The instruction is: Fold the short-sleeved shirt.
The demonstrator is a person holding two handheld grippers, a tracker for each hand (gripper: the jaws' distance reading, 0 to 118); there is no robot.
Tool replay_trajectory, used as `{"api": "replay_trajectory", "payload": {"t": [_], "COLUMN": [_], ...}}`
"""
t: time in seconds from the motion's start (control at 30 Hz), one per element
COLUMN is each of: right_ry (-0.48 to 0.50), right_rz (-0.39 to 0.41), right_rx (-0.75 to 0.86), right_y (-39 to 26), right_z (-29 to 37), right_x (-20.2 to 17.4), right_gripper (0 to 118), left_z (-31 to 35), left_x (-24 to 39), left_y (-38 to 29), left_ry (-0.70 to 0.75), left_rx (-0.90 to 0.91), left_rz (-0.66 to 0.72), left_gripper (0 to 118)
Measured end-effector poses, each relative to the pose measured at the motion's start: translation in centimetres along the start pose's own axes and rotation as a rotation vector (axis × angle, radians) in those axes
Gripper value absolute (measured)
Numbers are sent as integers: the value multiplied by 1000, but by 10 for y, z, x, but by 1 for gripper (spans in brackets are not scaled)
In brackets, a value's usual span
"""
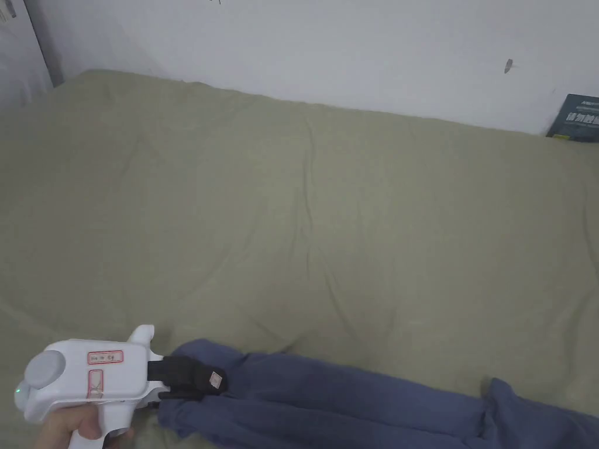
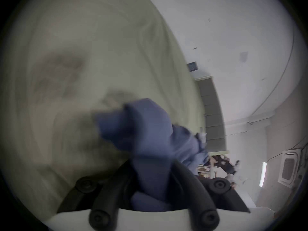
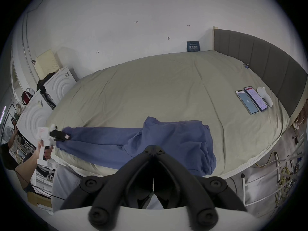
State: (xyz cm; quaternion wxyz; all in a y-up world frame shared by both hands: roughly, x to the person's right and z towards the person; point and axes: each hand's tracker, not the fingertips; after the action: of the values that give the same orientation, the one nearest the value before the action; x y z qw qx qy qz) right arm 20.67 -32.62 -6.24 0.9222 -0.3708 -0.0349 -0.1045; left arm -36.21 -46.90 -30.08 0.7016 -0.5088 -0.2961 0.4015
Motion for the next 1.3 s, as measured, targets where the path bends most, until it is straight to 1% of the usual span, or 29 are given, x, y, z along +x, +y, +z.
{"api": "replay_trajectory", "payload": {"t": [0.07, 0.1, 0.13, 0.27, 0.37, 0.47, 0.63, 0.73, 0.83, 0.9, 1.0, 1.17, 1.2, 1.27, 1.3], "right_ry": [21, 25, 24, 44, 42, 34, 4, -5, 7, 13, 24, 30, 32, 33, 35], "right_rz": [-2, -7, -8, -14, 2, 1, 12, 22, 12, 11, 11, 0, -2, 1, 3], "right_rx": [6, 8, 12, 30, 48, 72, 120, 134, 139, 138, 132, 123, 121, 117, 114], "right_y": [1, 2, 3, 4, 6, 7, 11, 13, 14, 12, 10, 4, 3, 2, 2], "right_z": [2, 1, 1, 2, 3, 2, 0, 0, 0, 0, 1, 3, 3, 5, 5], "right_x": [0, -1, -1, -1, -3, 5, 10, 13, 14, 13, 13, 14, 14, 13, 13], "right_gripper": [1, 1, 1, 1, 1, 1, 1, 1, 1, 1, 1, 1, 1, 1, 1], "left_z": [13, 5, 8, 20, 34, 63, 119, 133, 127, 121, 108, 73, 66, 44, 35], "left_x": [3, 10, 14, 14, 23, 26, 27, 35, 53, 67, 98, 152, 159, 176, 182], "left_y": [10, -7, -9, -7, -6, 0, 3, 5, 0, -5, -14, -34, -38, -46, -50], "left_ry": [35, 38, 53, 52, 89, 117, 211, 269, 294, 309, 331, 510, 529, 507, 523], "left_rx": [-3, 2, 19, 41, 59, 98, 203, 214, 191, 180, 157, 120, 132, 88, 91], "left_rz": [-6, -2, -11, 12, -13, -10, -5, -25, -61, -58, -127, -283, -293, -305, -345], "left_gripper": [6, 6, 6, 6, 6, 6, 6, 6, 6, 6, 6, 6, 6, 6, 6]}}
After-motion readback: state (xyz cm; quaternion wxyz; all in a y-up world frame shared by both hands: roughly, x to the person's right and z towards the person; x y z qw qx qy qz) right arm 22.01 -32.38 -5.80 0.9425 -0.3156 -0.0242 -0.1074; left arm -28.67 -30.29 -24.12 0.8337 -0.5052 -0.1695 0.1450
